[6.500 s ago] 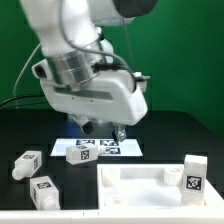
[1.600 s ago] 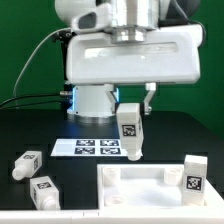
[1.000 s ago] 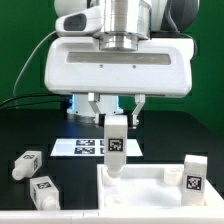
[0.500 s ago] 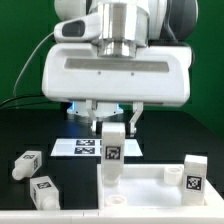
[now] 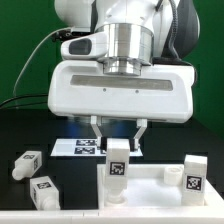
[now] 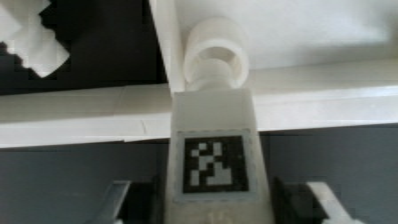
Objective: Assemble square table
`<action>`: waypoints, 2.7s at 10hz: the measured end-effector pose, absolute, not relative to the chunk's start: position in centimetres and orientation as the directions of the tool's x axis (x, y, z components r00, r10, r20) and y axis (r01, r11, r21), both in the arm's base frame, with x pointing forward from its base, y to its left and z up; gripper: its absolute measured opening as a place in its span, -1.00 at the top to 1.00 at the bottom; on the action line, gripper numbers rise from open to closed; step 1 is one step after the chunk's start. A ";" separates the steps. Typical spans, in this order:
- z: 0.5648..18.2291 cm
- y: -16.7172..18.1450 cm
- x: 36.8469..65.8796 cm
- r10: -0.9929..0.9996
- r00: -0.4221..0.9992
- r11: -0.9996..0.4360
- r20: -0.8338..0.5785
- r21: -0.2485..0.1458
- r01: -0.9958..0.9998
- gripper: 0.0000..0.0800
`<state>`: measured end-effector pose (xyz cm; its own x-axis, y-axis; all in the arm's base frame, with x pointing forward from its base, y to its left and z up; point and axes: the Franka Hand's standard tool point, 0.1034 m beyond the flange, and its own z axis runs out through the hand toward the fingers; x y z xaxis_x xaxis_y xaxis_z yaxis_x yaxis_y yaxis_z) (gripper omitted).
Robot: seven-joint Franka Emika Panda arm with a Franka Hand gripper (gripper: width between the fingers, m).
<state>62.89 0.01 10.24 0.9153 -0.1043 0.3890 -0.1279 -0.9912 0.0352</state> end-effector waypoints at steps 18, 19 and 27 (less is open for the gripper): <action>8.9 0.1 62.5 -0.171 0.985 -0.985 0.001 0.000 -0.171 -0.62; 9.2 0.1 62.9 -0.175 0.983 -0.985 -0.056 -0.002 -0.175 -0.62; 9.1 0.2 64.0 -0.556 0.831 -0.831 0.012 -0.003 -0.556 0.30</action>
Offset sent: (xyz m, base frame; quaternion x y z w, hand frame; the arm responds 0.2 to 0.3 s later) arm -0.0048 0.0073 -0.0136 0.0107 0.0272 0.0138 0.9995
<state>63.96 0.20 9.08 0.8308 -0.5564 0.0119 -0.5564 -0.8309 -0.0033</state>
